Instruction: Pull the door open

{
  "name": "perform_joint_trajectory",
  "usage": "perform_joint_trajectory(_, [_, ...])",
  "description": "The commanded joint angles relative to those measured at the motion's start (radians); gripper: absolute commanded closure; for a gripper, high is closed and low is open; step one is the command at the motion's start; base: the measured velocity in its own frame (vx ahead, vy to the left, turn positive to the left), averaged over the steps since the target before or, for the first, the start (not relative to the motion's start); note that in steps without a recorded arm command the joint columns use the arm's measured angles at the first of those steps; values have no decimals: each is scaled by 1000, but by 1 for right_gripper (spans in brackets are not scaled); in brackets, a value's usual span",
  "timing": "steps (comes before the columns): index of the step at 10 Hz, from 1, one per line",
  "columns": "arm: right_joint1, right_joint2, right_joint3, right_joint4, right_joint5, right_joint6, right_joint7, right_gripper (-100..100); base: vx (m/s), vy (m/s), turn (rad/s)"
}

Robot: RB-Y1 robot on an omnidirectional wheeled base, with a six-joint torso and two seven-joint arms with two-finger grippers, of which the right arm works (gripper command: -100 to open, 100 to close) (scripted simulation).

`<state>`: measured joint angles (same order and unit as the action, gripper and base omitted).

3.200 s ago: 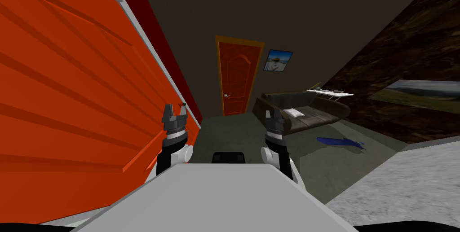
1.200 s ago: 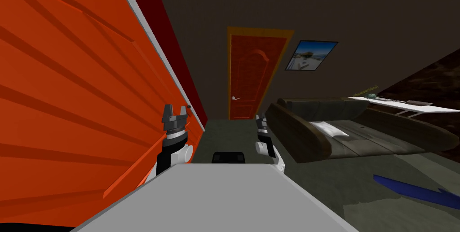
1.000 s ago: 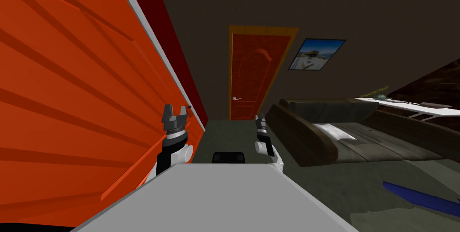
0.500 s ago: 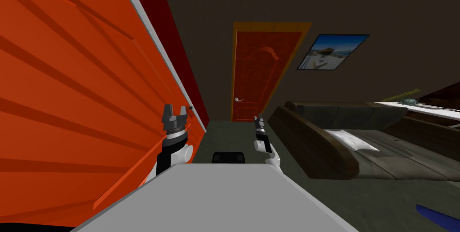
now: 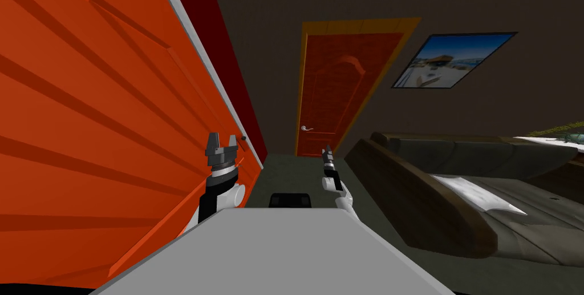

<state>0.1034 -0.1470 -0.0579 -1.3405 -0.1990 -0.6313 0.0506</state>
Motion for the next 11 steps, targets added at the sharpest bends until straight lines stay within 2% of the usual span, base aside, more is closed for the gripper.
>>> perform_joint_trajectory(1, [-25,-7,0,48,-12,-1,8,-100,97,7,70])
perform_joint_trajectory(11, [-170,-47,3,339,-82,-23,51,-100,104,2,82])
